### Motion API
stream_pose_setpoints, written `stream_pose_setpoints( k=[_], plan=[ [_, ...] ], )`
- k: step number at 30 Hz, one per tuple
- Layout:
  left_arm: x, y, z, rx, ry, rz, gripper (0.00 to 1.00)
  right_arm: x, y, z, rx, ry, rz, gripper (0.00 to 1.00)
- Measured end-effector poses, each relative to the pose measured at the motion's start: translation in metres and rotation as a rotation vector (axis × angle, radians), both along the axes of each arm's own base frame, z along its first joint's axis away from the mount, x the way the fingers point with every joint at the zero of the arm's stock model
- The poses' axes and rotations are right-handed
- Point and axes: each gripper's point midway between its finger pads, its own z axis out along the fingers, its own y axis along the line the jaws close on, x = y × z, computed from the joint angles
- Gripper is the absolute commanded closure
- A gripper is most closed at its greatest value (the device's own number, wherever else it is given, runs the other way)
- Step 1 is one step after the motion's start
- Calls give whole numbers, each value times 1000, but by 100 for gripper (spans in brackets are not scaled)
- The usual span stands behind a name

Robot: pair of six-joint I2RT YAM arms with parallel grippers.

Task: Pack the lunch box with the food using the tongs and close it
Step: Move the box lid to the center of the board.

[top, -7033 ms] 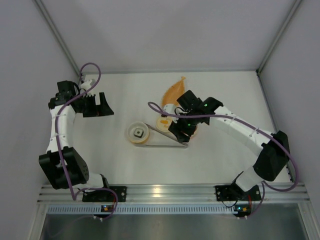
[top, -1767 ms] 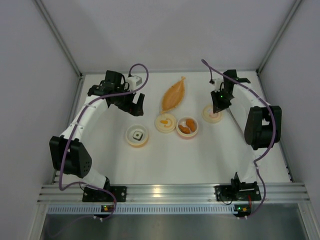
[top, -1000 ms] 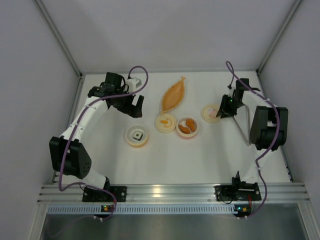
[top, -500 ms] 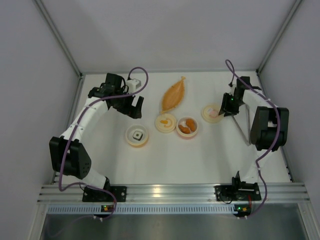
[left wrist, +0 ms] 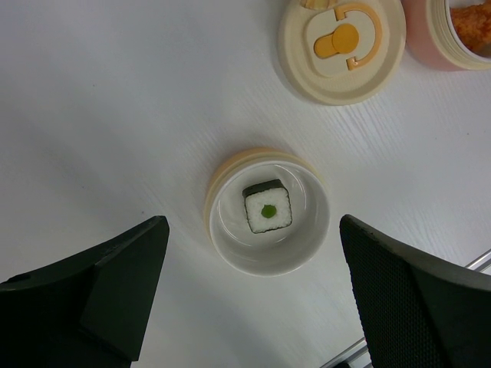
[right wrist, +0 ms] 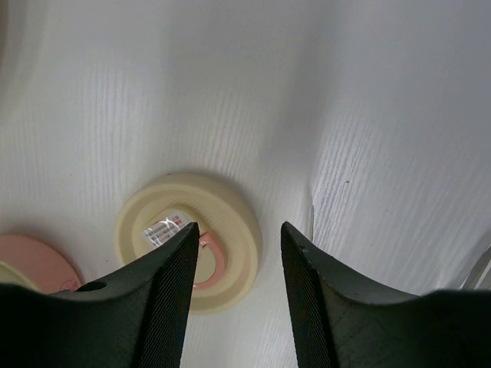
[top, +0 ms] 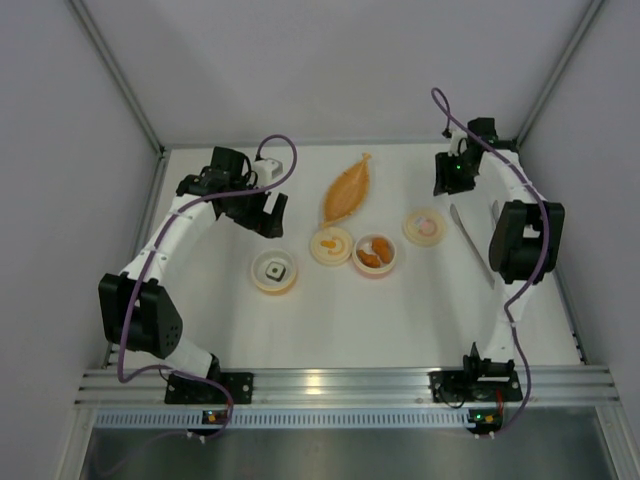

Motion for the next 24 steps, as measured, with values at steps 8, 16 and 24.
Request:
stream_pose_setpoints(
  k=[8,16,24],
  plan=[
    [0,1,0,5,-2,0,2,-5,2,-35,-59,91,140,54],
    [0,1,0,8,-2,2,2,-15,4,-50,-57,132,231,54],
    [0,1,-1,8,-2,2,2,-17,19,-62,-61,151,307,60]
  ],
)
